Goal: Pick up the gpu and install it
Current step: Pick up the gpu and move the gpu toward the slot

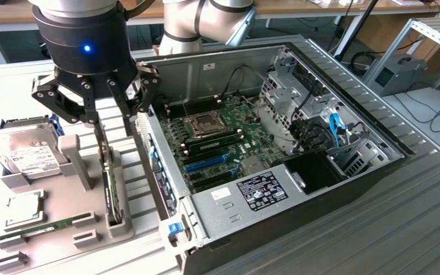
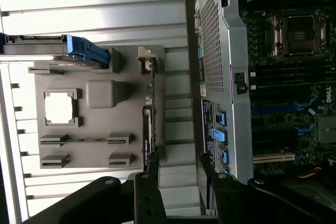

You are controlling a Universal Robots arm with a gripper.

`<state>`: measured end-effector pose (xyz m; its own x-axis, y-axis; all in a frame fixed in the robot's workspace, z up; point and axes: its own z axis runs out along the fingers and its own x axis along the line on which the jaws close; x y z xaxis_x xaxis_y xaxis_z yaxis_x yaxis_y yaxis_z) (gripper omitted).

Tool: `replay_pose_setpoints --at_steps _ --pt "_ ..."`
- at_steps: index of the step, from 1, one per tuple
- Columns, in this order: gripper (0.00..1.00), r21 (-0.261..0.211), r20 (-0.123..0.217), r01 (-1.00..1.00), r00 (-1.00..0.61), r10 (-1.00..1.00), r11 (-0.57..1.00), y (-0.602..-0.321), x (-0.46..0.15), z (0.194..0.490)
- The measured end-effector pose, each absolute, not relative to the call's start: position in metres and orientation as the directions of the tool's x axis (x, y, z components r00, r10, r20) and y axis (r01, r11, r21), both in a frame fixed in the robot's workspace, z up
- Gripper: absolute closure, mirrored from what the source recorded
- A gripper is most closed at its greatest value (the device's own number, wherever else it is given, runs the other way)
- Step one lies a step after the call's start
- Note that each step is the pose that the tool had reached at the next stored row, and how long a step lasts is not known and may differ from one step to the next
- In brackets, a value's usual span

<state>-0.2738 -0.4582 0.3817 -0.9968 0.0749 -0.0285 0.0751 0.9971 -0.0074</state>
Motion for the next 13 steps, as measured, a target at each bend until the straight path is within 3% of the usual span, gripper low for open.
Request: replay_pose_setpoints --at_steps 13 --pt "0.58 -0.008 -0.028 0.075 -0.997 0.075 0.997 -0.4582 -0.277 0.3786"
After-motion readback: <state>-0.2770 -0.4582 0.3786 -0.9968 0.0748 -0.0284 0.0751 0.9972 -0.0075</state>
